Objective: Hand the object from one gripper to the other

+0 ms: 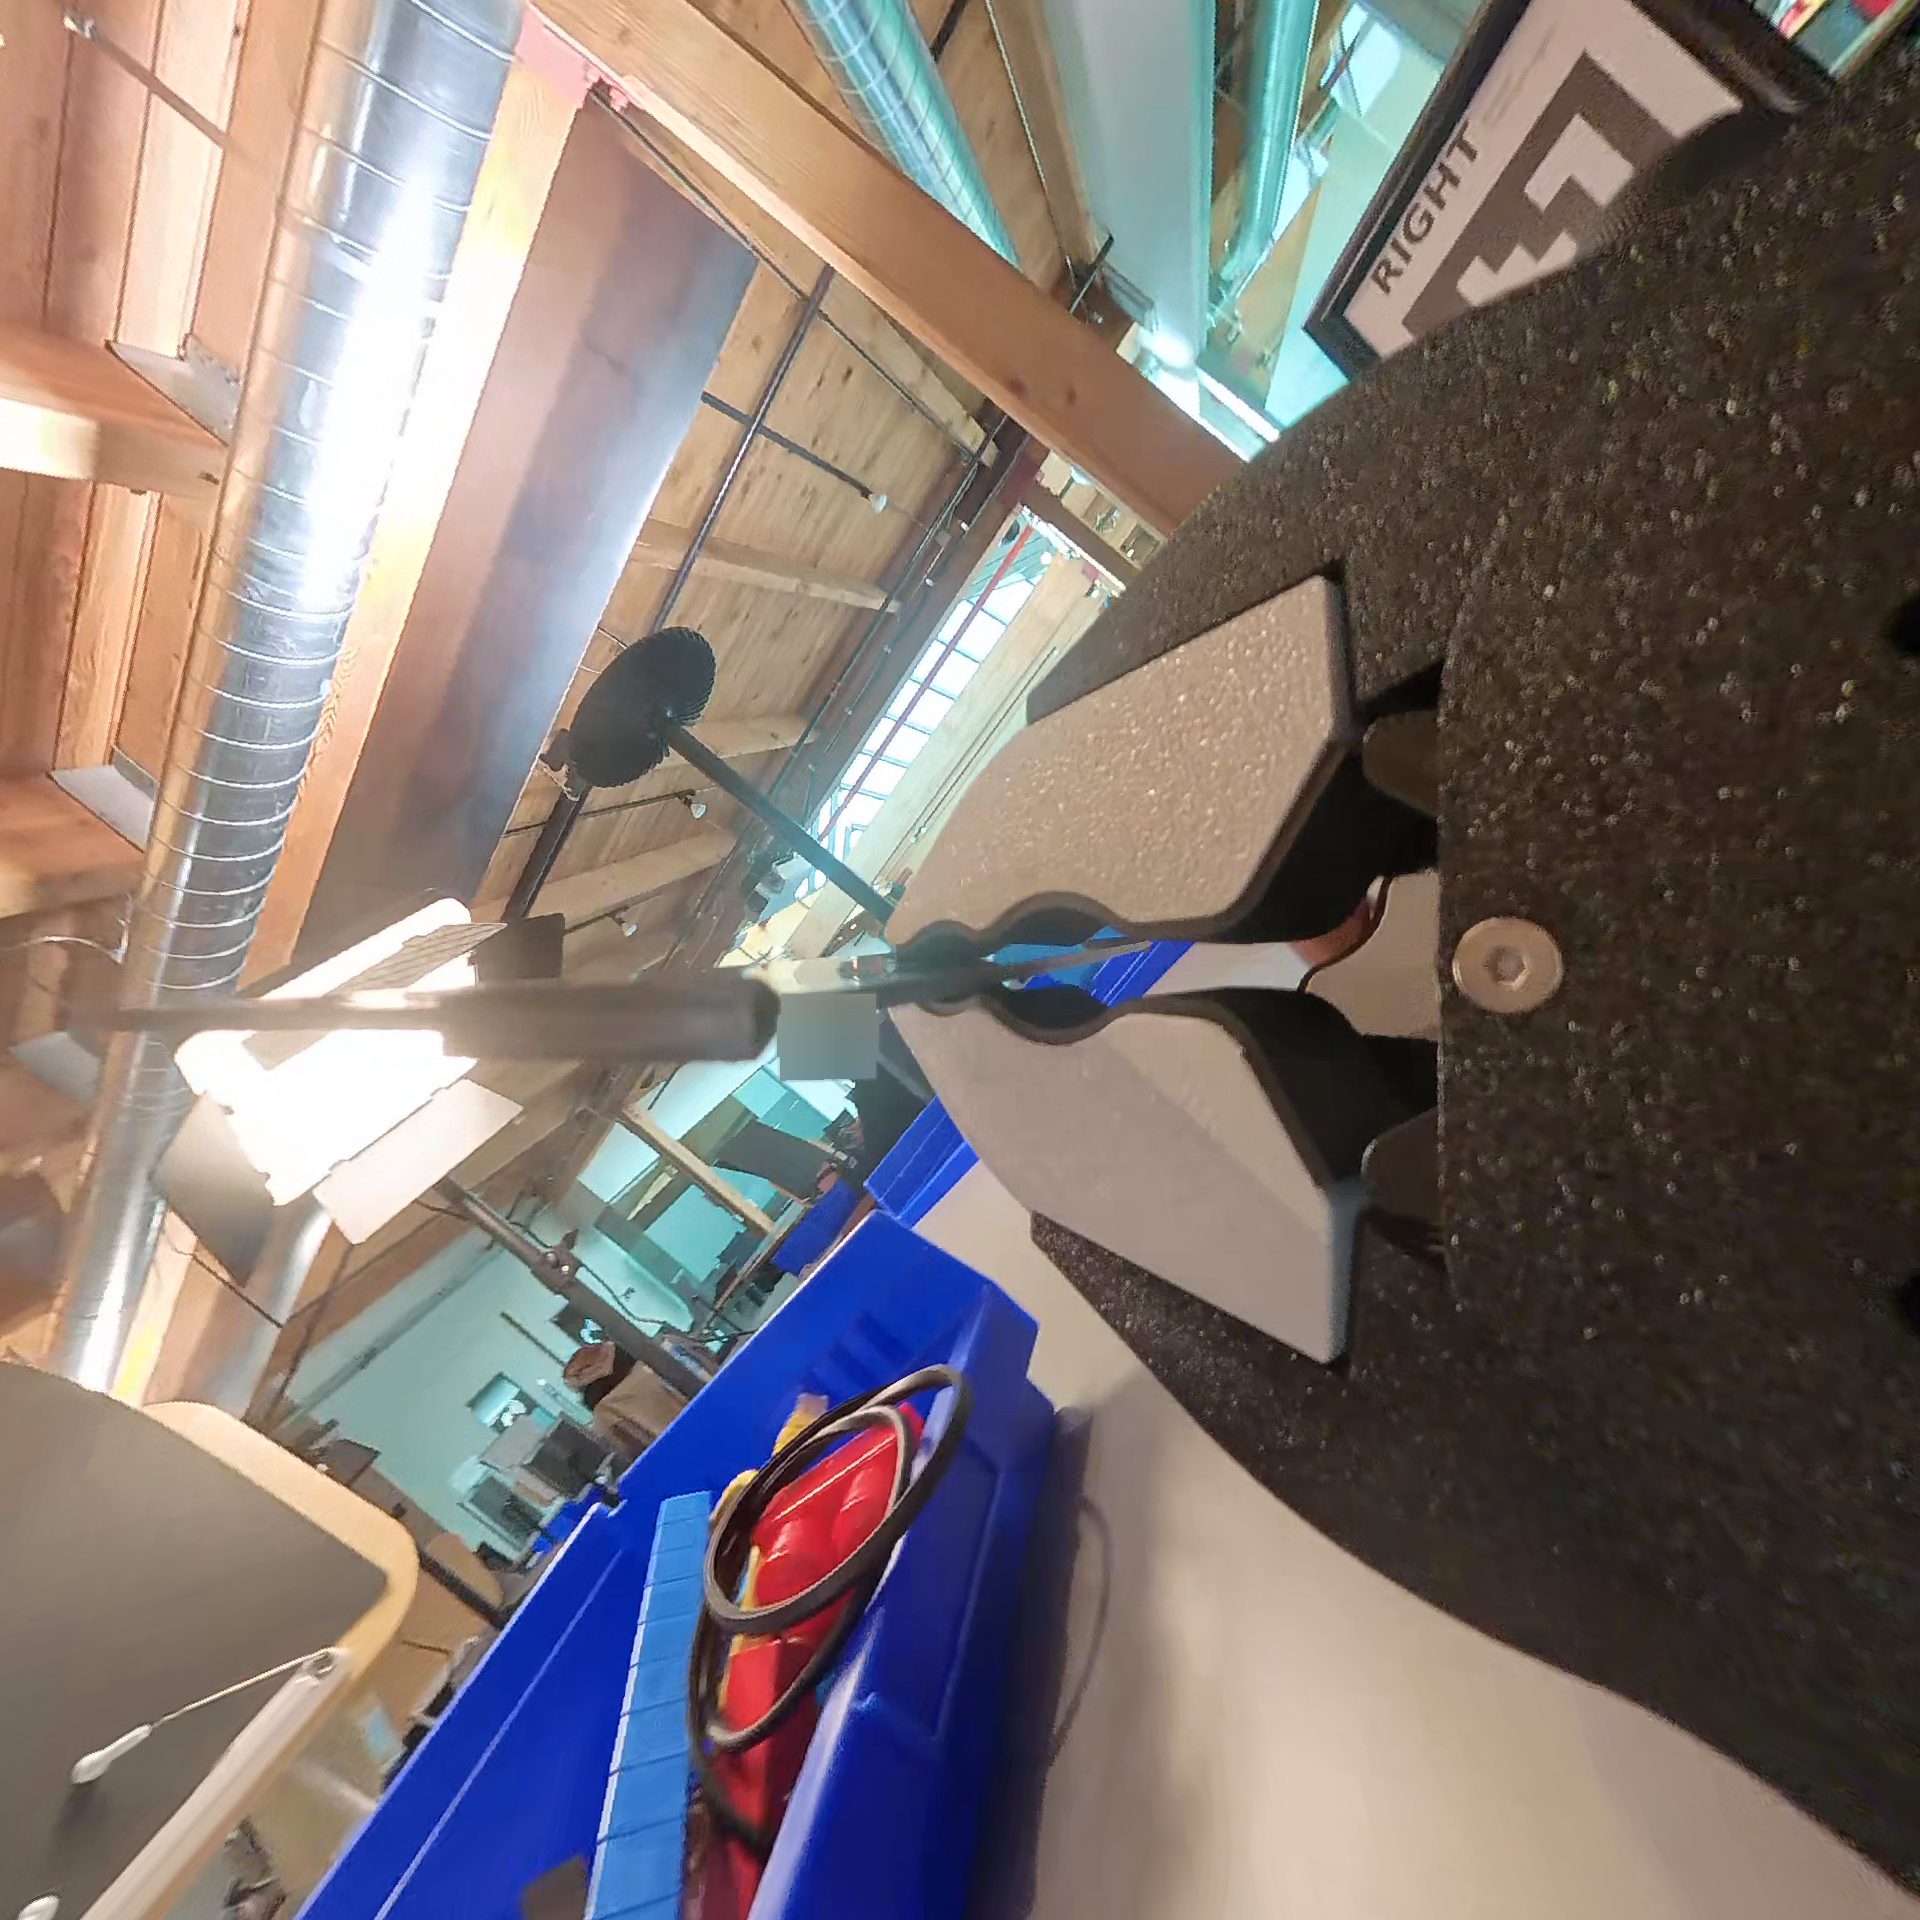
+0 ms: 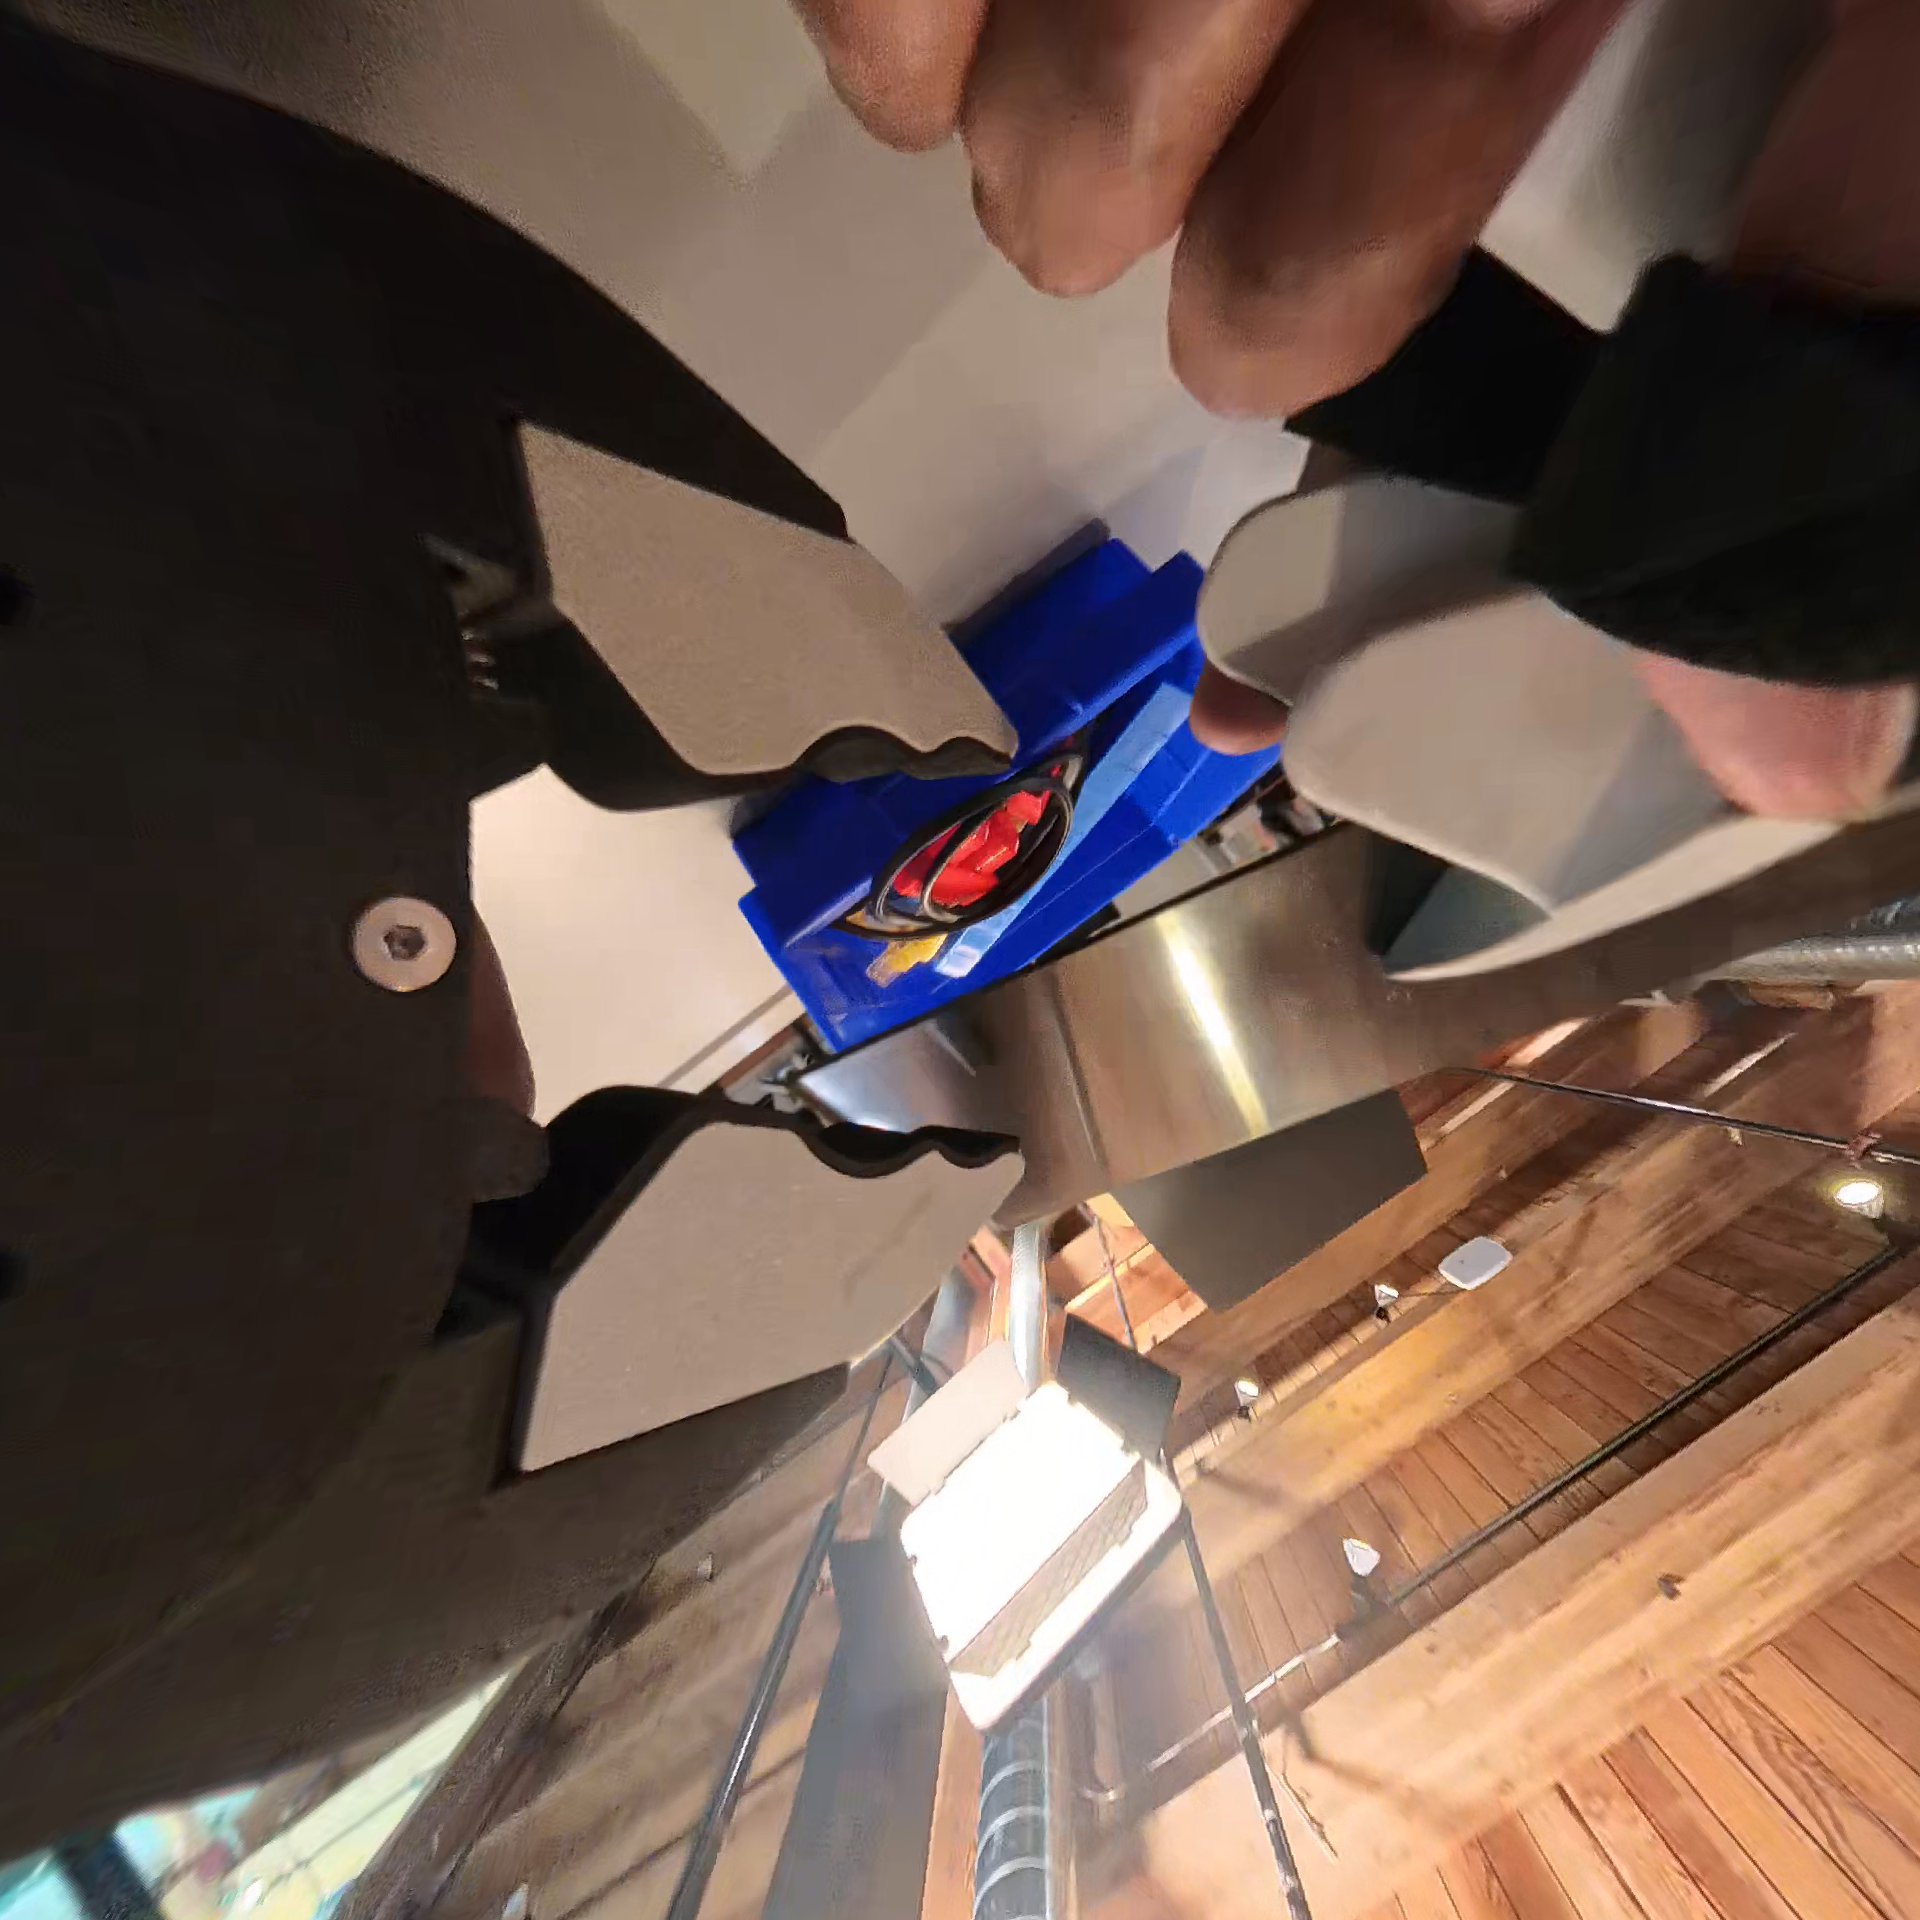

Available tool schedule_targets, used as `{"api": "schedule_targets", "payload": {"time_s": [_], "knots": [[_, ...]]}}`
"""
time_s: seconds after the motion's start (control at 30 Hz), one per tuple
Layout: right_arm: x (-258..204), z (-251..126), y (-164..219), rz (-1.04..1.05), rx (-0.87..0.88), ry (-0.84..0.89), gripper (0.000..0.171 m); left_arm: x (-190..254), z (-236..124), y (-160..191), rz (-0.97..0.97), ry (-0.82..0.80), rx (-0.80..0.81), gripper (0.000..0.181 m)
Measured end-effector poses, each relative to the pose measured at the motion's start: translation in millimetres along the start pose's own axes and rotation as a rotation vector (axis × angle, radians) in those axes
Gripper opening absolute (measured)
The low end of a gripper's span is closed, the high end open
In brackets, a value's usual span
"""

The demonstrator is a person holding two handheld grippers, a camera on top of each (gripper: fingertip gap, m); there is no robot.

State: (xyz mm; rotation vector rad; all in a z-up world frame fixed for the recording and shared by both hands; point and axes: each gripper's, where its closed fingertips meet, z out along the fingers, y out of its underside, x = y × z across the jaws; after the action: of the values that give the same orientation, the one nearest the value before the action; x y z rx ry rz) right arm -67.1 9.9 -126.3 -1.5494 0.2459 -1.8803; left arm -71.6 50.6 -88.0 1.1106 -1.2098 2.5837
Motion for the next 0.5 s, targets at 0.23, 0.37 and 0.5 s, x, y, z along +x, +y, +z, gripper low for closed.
{"api": "schedule_targets", "payload": {"time_s": [0.23,0.37,0.5], "knots": [[17.2,2.0,17.3,0.101,-0.078,0.060,0.007,13.5,6.3,27.7,-0.020,0.021,-0.133,0.031],[27.2,2.2,23.0,0.267,-0.080,0.016,0.001,36.0,6.6,27.9,0.136,0.166,-0.144,0.060],[37.4,0.6,21.2,0.533,-0.003,-0.093,0.001,47.9,0.5,21.9,0.280,0.265,-0.120,0.062]]}}
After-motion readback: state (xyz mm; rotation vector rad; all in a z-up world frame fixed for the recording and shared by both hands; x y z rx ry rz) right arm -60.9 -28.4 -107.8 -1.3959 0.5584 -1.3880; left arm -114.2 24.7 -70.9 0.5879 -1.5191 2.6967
